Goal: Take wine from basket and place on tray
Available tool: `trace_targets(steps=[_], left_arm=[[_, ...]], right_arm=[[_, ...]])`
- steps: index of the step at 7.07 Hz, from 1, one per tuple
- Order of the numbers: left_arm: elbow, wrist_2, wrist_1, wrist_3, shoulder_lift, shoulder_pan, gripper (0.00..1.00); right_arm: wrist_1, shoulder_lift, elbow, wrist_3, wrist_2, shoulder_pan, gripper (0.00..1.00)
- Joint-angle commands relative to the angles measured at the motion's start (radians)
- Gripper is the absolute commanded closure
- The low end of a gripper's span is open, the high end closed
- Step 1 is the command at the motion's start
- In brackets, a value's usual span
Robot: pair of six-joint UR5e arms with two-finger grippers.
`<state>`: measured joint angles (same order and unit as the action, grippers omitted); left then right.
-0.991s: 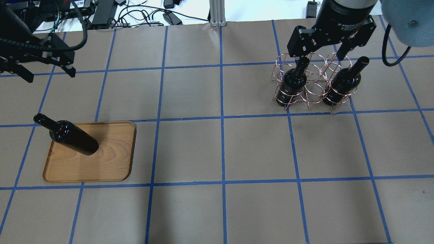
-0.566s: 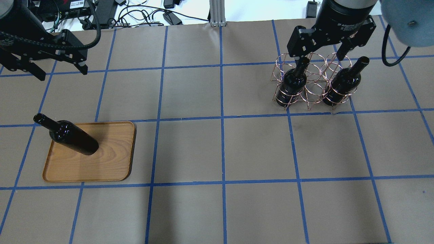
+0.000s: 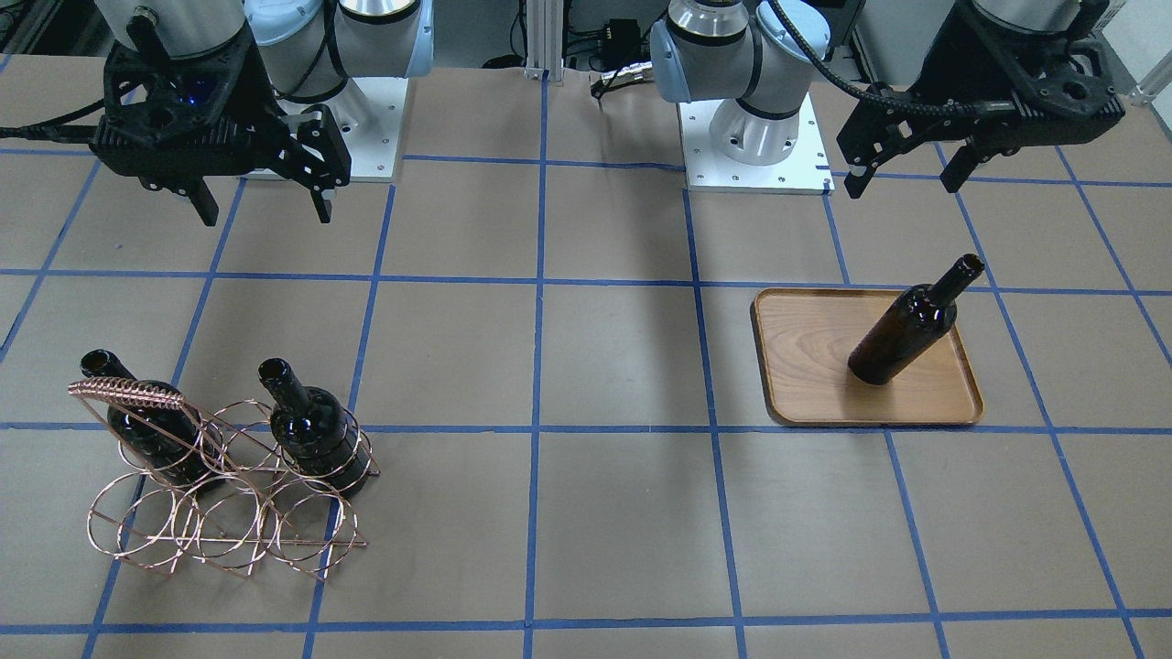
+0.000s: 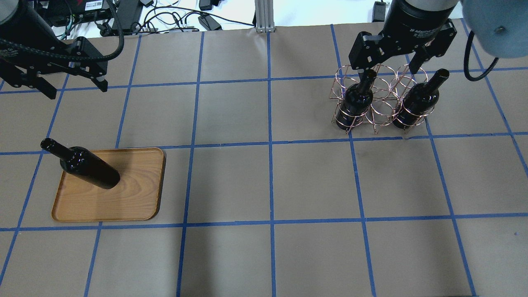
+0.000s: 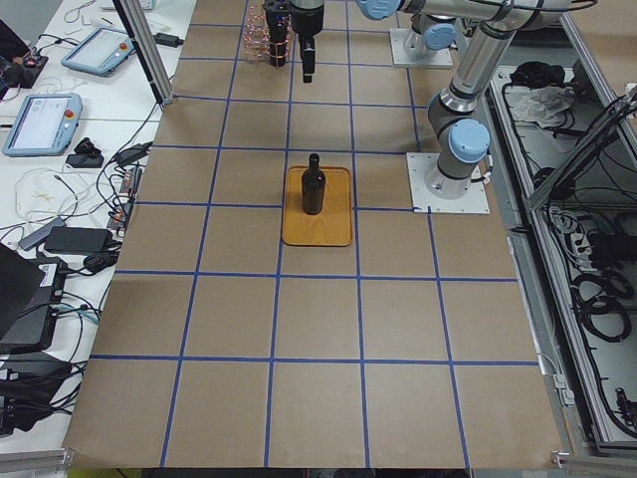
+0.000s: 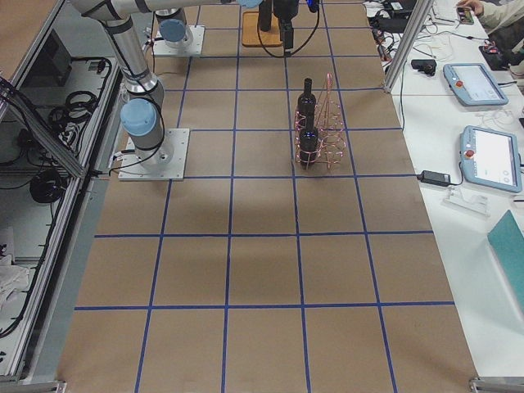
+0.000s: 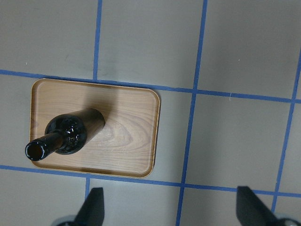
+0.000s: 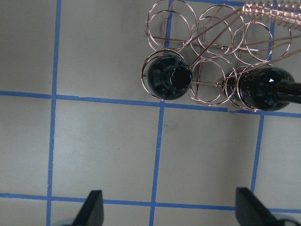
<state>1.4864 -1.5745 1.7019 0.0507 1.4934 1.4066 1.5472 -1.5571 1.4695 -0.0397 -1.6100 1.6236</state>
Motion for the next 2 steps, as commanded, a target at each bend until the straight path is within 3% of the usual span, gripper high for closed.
trace_targets(steps=[1,2], left_arm=[[0.0,-0.007,0.002,0.0,-0.001,0.003,0.0],[-0.003,-0.012,0.002,-0.002,0.001,0.003,0.0]], right_arm=[[0.001,0.0,0.0,0.0,-0.001,-0.001,0.0],[0.001,0.0,0.0,-0.002,-0.001,-0.001,0.0]])
